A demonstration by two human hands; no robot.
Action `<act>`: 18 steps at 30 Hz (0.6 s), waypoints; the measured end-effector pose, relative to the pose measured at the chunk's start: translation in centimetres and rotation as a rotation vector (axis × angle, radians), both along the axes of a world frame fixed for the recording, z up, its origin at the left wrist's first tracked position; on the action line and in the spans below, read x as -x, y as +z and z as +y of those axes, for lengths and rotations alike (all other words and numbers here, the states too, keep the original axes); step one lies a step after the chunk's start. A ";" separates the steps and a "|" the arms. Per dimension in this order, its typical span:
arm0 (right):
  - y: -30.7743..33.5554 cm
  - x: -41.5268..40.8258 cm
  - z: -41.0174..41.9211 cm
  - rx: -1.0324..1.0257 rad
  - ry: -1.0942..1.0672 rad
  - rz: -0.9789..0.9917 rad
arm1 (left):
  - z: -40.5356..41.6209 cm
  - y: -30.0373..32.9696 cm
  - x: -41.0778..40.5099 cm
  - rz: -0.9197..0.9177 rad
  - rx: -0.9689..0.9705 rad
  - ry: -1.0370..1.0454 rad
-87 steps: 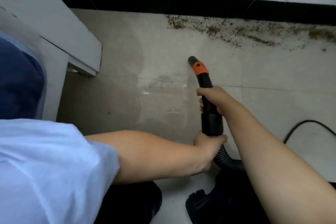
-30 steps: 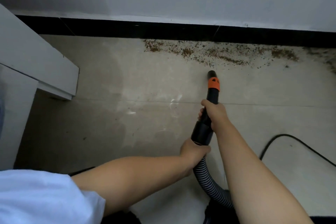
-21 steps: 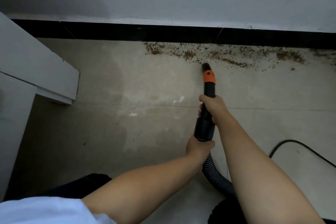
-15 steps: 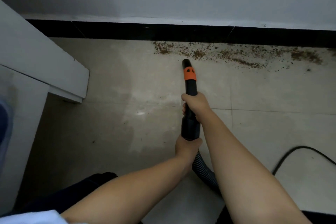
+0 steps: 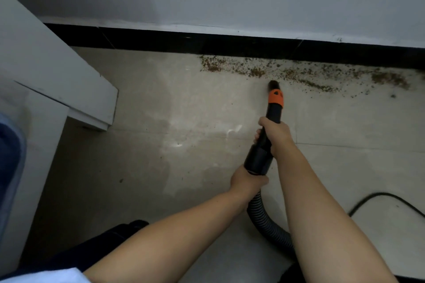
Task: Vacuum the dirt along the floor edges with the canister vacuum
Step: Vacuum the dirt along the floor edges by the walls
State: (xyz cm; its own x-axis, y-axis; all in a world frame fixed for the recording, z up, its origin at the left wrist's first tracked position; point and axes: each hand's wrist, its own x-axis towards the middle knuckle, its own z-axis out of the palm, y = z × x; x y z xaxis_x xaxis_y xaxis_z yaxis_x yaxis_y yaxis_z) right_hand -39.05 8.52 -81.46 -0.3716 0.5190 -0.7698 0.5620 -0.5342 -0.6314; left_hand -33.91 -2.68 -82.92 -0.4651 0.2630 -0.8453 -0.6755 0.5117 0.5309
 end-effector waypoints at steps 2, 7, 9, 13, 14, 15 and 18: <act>0.3 -0.5 1.5 0.008 -0.015 -0.010 | 1.1 0.3 -0.1 -0.021 -0.045 -0.012; 0.4 0.5 2.7 0.009 0.042 -0.012 | 2.3 0.7 -0.2 -0.083 -0.117 0.085; 0.0 1.2 1.4 0.012 0.119 0.001 | 1.6 0.6 -0.3 -0.087 -0.103 0.149; -0.8 2.9 -2.1 0.021 0.210 0.033 | -0.8 0.1 0.6 -0.072 -0.039 0.247; -0.9 3.4 -2.8 0.022 0.229 0.040 | -1.3 0.0 0.9 -0.073 -0.033 0.271; -1.0 3.8 -3.5 0.021 0.249 0.045 | -1.8 -0.1 1.1 -0.071 -0.026 0.296; -1.3 4.9 -5.2 0.010 0.324 0.045 | -2.7 -0.1 1.4 -0.058 0.002 0.370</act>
